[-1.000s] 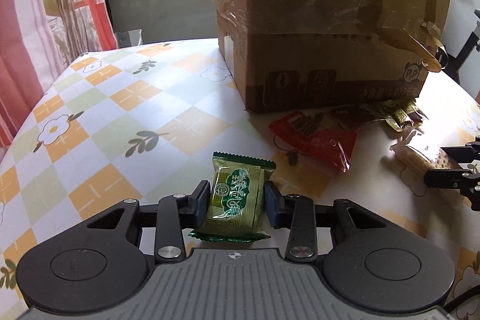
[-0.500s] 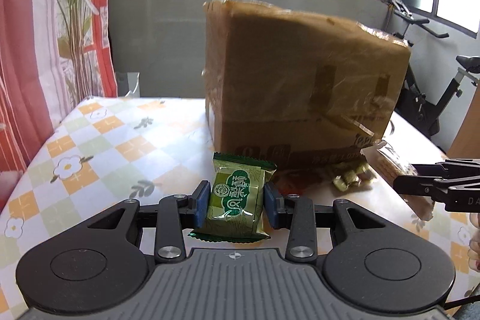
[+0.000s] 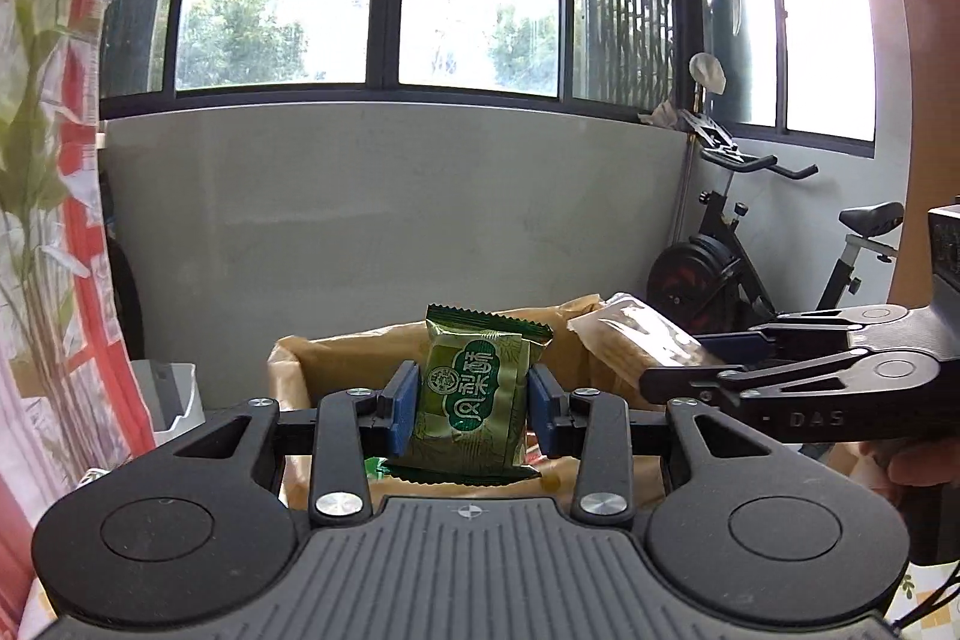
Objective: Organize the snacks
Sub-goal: 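Carry both packets over the lined box and open both tools, then move both open tools back down to the snacks beside the taped box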
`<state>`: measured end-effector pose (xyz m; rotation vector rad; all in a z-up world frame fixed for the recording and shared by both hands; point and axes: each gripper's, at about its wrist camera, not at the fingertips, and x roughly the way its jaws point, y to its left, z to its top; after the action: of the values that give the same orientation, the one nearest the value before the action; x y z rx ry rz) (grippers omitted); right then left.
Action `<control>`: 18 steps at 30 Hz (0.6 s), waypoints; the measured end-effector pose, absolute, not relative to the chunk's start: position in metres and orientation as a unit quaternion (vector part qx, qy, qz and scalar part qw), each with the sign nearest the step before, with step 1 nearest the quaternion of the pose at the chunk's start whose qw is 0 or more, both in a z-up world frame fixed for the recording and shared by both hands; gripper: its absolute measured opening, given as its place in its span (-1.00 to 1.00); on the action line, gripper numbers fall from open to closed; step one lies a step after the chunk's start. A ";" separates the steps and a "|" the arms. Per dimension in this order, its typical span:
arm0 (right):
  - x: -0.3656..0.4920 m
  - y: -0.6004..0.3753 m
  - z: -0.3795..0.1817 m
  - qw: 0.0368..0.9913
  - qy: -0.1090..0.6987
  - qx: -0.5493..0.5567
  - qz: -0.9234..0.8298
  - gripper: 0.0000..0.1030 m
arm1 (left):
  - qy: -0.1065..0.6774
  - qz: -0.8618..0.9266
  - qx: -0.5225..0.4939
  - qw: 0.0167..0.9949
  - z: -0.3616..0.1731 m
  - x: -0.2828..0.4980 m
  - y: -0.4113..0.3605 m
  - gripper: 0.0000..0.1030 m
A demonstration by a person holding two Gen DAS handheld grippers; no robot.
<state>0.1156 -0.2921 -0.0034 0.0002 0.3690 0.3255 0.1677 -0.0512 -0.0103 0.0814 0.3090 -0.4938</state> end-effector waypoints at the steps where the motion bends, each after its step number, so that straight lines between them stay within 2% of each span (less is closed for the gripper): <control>1: 0.129 -0.295 -0.003 0.970 0.189 0.007 0.152 -0.06 | 0.161 -0.242 0.037 0.956 -0.010 0.179 -0.060 -0.22; 6: 0.182 -0.310 -0.015 0.968 0.224 0.017 0.112 -0.06 | 0.208 -0.228 0.008 0.951 -0.025 0.228 -0.088 -0.22; 13: 0.206 -0.324 -0.033 0.963 0.254 0.031 0.087 -0.05 | 0.239 -0.205 0.033 0.949 -0.045 0.262 -0.109 -0.20; 14: 0.205 -0.325 -0.034 0.963 0.254 0.031 0.089 -0.04 | 0.236 -0.207 0.040 0.949 -0.046 0.264 -0.112 -0.17; 17: 0.194 -0.328 -0.031 0.967 0.241 0.025 0.082 0.07 | 0.225 -0.205 0.058 0.951 -0.046 0.259 -0.115 0.25; 18: 0.190 -0.330 -0.029 0.968 0.237 0.027 0.085 0.16 | 0.220 -0.203 0.058 0.952 -0.045 0.257 -0.112 0.28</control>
<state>0.1897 -0.3297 -0.0292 0.0537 0.4784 0.1712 0.2567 -0.1120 -0.0449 0.1187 0.4464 -0.4135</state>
